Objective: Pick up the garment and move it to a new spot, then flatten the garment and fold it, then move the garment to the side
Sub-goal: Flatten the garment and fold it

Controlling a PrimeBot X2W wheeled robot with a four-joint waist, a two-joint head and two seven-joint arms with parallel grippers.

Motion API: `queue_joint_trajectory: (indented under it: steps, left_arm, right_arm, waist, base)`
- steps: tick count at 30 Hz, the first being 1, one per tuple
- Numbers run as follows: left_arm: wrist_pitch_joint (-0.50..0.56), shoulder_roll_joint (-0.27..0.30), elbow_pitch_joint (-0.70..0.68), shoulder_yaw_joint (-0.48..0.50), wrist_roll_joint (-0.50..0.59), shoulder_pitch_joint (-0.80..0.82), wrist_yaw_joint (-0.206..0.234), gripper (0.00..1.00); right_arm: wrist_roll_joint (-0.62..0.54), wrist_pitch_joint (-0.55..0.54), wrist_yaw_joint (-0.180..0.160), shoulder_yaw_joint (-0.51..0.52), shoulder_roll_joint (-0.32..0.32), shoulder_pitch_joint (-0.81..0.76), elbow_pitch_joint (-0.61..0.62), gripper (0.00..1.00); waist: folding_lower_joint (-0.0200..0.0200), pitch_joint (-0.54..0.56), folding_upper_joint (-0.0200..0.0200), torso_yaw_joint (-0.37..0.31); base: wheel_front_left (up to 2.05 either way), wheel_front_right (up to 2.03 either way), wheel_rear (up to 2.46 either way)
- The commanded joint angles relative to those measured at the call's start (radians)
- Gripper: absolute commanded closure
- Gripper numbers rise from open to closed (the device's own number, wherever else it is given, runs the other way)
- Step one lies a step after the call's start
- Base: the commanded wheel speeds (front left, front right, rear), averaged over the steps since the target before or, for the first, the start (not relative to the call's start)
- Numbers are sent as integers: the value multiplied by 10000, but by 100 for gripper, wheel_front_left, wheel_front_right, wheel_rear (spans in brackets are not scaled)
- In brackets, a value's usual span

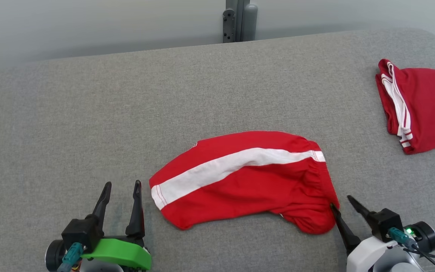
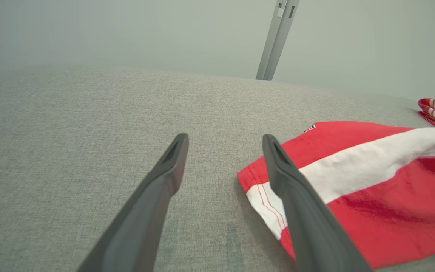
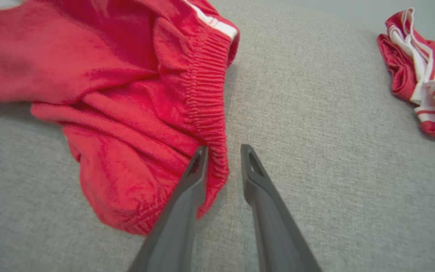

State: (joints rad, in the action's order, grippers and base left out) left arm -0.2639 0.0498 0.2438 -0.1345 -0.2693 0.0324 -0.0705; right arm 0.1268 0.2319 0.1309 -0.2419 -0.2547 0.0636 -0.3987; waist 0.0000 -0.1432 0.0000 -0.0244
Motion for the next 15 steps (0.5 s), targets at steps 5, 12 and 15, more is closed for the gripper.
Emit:
queue_joint_trajectory:
  steps: [5, 12, 15]
  left_arm:
    - [-1, 17, -276, 36, -47, -66, 49, 0]
    - [-1, 17, -641, -36, 52, -248, 169, 0]
    - [-1, 17, -725, -86, 46, -330, 203, 0]
  right_arm:
    - [269, 170, -4, 719, -73, -224, 43, 0]
    - [273, 270, -4, 1475, 85, 11, 1103, 0]
    - [164, 283, -4, 1699, 265, 112, 1546, 0]
  waist:
    - [0, 126, 0, -7]
    - [0, 461, 0, -63]
    - [0, 651, 0, -77]
  base:
    - [0, 0, 0]
    - [0, 0, 0]
    - [0, 0, 0]
